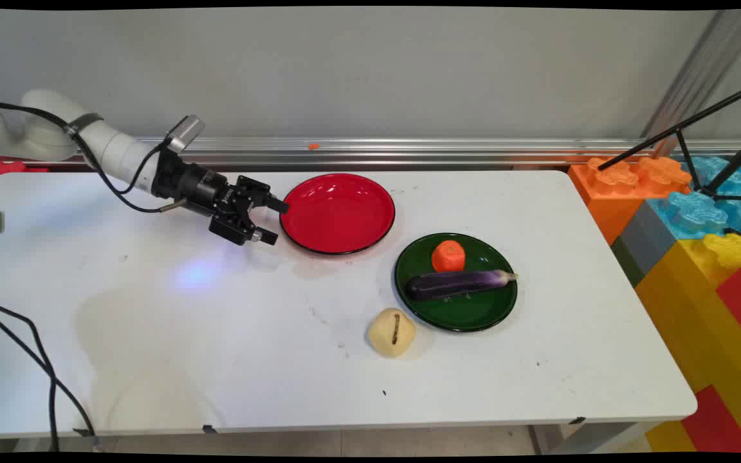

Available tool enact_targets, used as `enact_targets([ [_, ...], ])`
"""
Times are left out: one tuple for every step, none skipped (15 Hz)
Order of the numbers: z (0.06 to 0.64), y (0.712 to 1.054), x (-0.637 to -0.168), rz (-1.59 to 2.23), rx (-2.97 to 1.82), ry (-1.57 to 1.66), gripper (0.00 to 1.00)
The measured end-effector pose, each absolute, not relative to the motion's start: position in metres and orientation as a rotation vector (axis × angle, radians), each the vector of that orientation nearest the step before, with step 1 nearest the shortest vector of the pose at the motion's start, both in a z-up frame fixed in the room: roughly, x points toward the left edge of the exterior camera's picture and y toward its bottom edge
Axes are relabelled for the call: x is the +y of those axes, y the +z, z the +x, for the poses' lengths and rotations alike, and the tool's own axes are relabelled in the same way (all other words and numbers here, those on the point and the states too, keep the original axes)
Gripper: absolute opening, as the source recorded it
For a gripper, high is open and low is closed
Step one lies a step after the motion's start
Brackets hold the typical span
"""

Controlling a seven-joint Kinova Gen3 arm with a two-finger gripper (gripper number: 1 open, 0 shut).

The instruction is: Pick up the mandarin from the green plate

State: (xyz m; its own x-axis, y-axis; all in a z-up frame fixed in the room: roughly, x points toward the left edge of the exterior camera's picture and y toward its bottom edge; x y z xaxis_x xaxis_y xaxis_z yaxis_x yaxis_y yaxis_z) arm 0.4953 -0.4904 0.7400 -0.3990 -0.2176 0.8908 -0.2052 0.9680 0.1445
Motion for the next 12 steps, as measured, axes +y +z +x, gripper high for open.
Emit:
enact_targets([
  [0.495,0.743,-0.489,0.296,-1.991,-0.013,1.00],
  [0.493,0.746,-0.489,0.289,-1.988,-0.014,1.00],
  [0.490,0.750,-0.488,0.282,-1.985,-0.014,1.00],
  [0.488,0.755,-0.487,0.275,-1.981,-0.015,1.00],
  [0.484,0.759,-0.487,0.269,-1.978,-0.016,1.00],
  [0.480,0.763,-0.487,0.262,-1.975,-0.018,1.00],
  [0.476,0.768,-0.487,0.257,-1.972,-0.020,1.00],
  [0.472,0.772,-0.488,0.252,-1.970,-0.021,1.00],
  [0.469,0.774,-0.489,0.249,-1.968,-0.022,1.00],
  [0.464,0.778,-0.490,0.245,-1.967,-0.023,1.00],
  [0.459,0.782,-0.492,0.241,-1.965,-0.025,1.00],
  [0.453,0.786,-0.494,0.238,-1.964,-0.026,1.00],
])
